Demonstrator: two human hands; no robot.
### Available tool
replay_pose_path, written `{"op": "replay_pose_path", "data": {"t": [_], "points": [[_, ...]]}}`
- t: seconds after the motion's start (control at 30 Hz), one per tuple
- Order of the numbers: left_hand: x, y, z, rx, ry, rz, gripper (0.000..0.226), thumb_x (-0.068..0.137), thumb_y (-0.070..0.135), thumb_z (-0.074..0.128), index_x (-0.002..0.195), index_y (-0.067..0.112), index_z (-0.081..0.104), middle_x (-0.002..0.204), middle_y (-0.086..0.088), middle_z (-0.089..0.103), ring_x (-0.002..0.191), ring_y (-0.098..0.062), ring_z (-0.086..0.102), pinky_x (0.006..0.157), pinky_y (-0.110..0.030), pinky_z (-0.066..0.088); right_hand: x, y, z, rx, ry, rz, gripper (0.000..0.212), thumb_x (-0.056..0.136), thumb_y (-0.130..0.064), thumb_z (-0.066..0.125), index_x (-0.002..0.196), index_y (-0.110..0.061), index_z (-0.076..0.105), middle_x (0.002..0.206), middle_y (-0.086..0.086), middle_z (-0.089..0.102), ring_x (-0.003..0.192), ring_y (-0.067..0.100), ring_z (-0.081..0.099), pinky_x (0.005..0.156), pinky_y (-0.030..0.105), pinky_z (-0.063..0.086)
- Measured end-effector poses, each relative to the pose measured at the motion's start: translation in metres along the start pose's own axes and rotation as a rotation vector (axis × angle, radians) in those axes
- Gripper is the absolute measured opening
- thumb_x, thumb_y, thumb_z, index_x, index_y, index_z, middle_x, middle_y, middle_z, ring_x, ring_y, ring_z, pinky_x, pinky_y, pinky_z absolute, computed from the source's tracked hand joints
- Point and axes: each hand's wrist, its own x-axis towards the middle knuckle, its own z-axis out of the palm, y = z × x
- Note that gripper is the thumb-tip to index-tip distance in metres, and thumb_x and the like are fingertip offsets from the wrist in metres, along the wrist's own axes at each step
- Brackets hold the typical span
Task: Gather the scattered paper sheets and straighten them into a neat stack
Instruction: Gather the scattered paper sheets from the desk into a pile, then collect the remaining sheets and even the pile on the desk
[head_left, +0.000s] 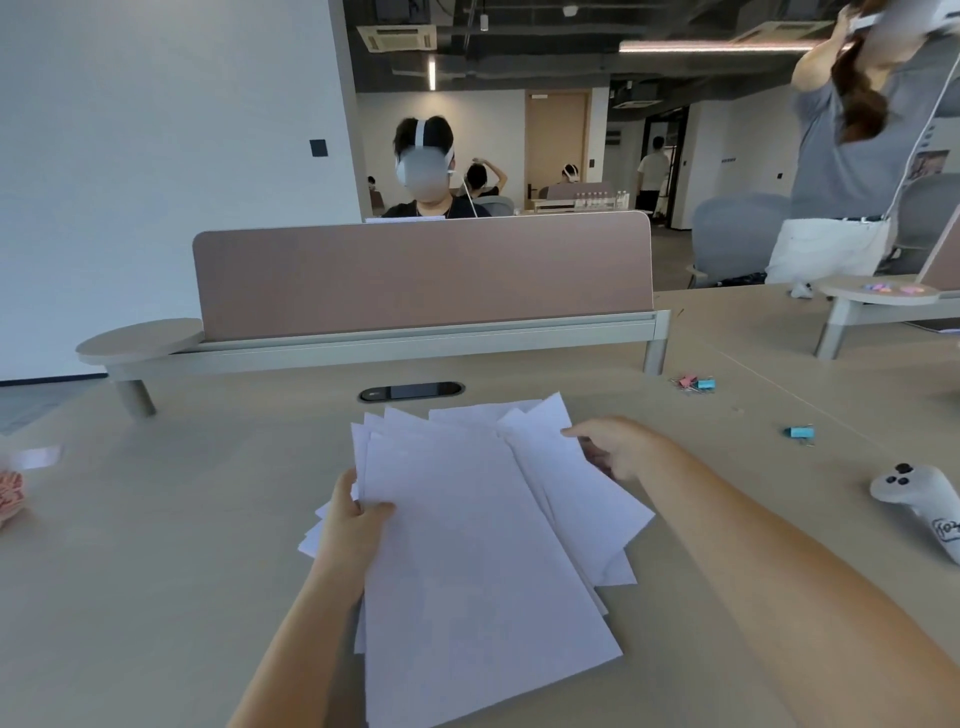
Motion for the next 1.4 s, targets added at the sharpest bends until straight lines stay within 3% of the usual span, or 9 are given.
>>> {"op": "replay_pose_path", "data": {"t": [0.17,0.47,0.63,0.87,0.97,1.07,1.2,1.3,1.4], "points": [[0.0,0.0,-0.001,-0.011,-0.007,0.044,0.049,0.101,-0.008,0.051,0.141,0.02,0.049,0.109,-0.012,0.072,0.089,-0.031,0.07,0.074,-0.039,0.057,-0.005,-0.008,0.007,-0.456,-0.084,-0.053,0.055,0.083,-0.035,0.08,0.128,-0.011,0.062,0.127,0.009,0.069,0.116,0.032,0.067,0.102,0.044,0.053],[-0.003,0.001,0.0,-0.123,-0.008,-0.019,0.041,0.1,0.0,0.06,0.136,0.019,0.062,0.124,-0.013,0.075,0.105,-0.037,0.075,0.086,-0.049,0.062,-0.036,0.031,-0.003,0.052,-0.34,-0.201,0.034,0.097,-0.009,0.065,0.13,-0.008,0.068,0.121,0.015,0.076,0.103,0.033,0.075,0.091,0.046,0.06],[-0.006,0.001,0.008,-0.134,0.015,0.036,0.027,0.105,0.006,0.058,0.131,0.011,0.065,0.128,-0.013,0.075,0.109,-0.034,0.073,0.092,-0.051,0.06,-0.057,0.046,0.023,0.188,-0.338,-0.219,0.026,0.103,-0.011,0.052,0.121,-0.013,0.07,0.109,0.009,0.079,0.085,0.02,0.078,0.071,0.029,0.061],[-0.008,-0.002,-0.006,-0.042,0.134,0.068,0.02,0.102,0.018,0.062,0.119,0.023,0.071,0.117,-0.006,0.079,0.109,-0.033,0.075,0.097,-0.057,0.06,-0.051,0.035,0.053,0.235,-0.418,-0.227,0.06,0.086,-0.073,0.06,0.133,-0.036,0.067,0.134,-0.007,0.07,0.13,0.022,0.062,0.114,0.044,0.043],[-0.005,-0.006,-0.009,-0.017,0.133,0.05,0.015,0.101,0.016,0.062,0.112,0.017,0.071,0.119,-0.017,0.076,0.112,-0.041,0.073,0.098,-0.059,0.058,-0.045,0.038,0.056,0.017,-0.483,-0.205,0.051,0.087,-0.036,0.079,0.135,-0.025,0.067,0.129,-0.004,0.074,0.124,0.022,0.067,0.112,0.046,0.047],[-0.007,-0.003,-0.003,-0.081,0.082,0.075,0.025,0.104,0.004,0.057,0.127,0.008,0.066,0.132,-0.014,0.073,0.113,-0.026,0.074,0.092,-0.04,0.059,-0.047,0.037,0.048,0.022,-0.43,-0.255,0.038,0.091,-0.008,0.074,0.127,-0.017,0.069,0.119,0.002,0.078,0.11,0.024,0.074,0.095,0.042,0.058],[-0.005,0.002,-0.012,0.402,0.201,0.113,0.061,0.107,0.029,0.058,0.163,0.016,0.038,0.163,-0.002,0.048,0.15,-0.027,0.045,0.117,-0.037,0.037,-0.042,0.043,0.023,0.132,-0.28,-0.298,0.03,0.092,-0.001,0.07,0.122,-0.007,0.071,0.111,0.01,0.079,0.1,0.027,0.076,0.087,0.039,0.061],[-0.008,-0.009,-0.033,1.096,0.157,-0.007,0.067,0.104,0.057,0.044,0.16,0.019,0.041,0.17,-0.003,0.039,0.161,-0.029,0.026,0.129,-0.054,0.015,-0.04,0.05,0.004,0.168,-0.224,-0.29,0.03,0.092,-0.002,0.071,0.122,-0.006,0.071,0.108,0.009,0.081,0.095,0.024,0.077,0.085,0.037,0.061],[-0.012,-0.017,-0.034,1.181,0.082,-0.038,0.08,0.1,0.071,0.035,0.155,0.014,0.045,0.174,-0.001,0.031,0.162,-0.029,0.016,0.129,-0.055,0.008,-0.041,0.055,-0.004,0.261,-0.209,-0.343,0.033,0.091,-0.001,0.07,0.123,-0.008,0.07,0.109,0.006,0.081,0.092,0.018,0.078,0.078,0.031,0.061]]}}
